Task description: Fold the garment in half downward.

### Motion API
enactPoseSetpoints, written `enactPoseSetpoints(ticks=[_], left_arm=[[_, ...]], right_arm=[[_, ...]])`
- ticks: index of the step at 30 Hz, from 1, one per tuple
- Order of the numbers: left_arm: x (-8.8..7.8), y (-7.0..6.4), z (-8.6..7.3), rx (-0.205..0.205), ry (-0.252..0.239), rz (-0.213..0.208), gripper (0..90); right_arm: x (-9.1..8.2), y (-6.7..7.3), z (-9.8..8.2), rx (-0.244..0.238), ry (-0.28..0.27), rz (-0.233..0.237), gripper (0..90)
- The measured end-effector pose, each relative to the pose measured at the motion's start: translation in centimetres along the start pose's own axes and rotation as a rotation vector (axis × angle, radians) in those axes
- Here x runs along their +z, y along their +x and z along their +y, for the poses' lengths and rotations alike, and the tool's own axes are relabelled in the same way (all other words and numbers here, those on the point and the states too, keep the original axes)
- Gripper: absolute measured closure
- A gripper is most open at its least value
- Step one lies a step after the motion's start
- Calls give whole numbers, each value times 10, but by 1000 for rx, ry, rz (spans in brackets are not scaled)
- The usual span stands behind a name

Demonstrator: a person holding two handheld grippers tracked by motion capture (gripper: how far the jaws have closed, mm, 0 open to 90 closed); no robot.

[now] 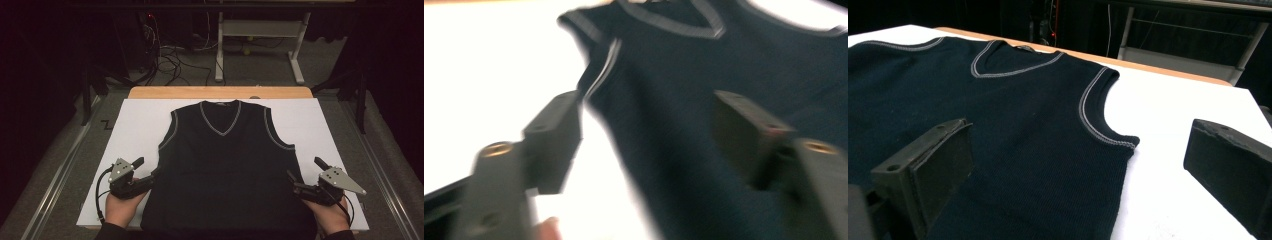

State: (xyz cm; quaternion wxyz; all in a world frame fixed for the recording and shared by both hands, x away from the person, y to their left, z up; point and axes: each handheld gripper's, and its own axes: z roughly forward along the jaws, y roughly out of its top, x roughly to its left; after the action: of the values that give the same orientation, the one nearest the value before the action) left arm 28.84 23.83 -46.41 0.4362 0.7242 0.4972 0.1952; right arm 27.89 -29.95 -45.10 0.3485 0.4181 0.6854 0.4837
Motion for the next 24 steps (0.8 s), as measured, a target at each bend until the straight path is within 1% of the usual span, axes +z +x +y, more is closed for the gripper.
enactPoseSetpoints(ticks=[1, 2, 3, 4, 6, 10, 11, 12, 13, 14, 17, 18, 19, 20, 21, 22, 23, 24], left_arm=[[6, 5, -2, -36, 80, -17, 400], [6, 5, -2, -36, 80, -17, 399], [9, 6, -3, -41, 96, -32, 399], [12, 3, -3, -23, 120, -25, 398], [16, -1, -2, -2, 144, -30, 398], [25, -12, -1, 72, 221, -11, 398], [25, -12, -1, 72, 221, -11, 399], [28, -14, -1, 90, 242, -11, 399], [29, -17, -1, 105, 251, -8, 399], [29, -18, 0, 102, 259, -12, 433], [29, -19, -1, 101, 259, -19, 499], [28, -19, -2, 97, 256, -30, 529], [28, -19, -2, 97, 256, -30, 554], [28, -19, -2, 92, 253, -42, 582], [28, -19, -2, 92, 253, -42, 606], [28, -19, -3, 88, 250, -47, 606], [27, -18, -3, 86, 248, -58, 703], [27, -17, -3, 81, 248, -67, 703]], right_arm=[[0, 1, 0, -2, 4, 6, 0], [0, 1, 0, -2, 4, 6, 0], [1, 2, 0, -7, 5, 6, 0], [1, 2, 0, -6, 4, 6, 0], [1, 2, 0, -9, 4, 7, 0], [3, 3, -1, -13, 16, 4, 0], [3, 3, -1, -17, 18, 4, 0], [3, 3, -1, -17, 18, 4, 0], [3, 3, -1, -17, 23, 4, 0], [4, 2, -1, -18, 28, 0, 1], [5, 1, -1, -21, 34, -5, 9], [5, 1, 0, -22, 41, -10, 16], [6, 1, 0, -20, 51, -16, 25], [6, 0, 1, -20, 61, -16, 37], [7, 0, 1, -19, 75, -22, 51], [7, 0, 1, -19, 75, -22, 51], [11, -3, 3, -22, 115, -27, 122], [11, -3, 3, -22, 115, -27, 122]])
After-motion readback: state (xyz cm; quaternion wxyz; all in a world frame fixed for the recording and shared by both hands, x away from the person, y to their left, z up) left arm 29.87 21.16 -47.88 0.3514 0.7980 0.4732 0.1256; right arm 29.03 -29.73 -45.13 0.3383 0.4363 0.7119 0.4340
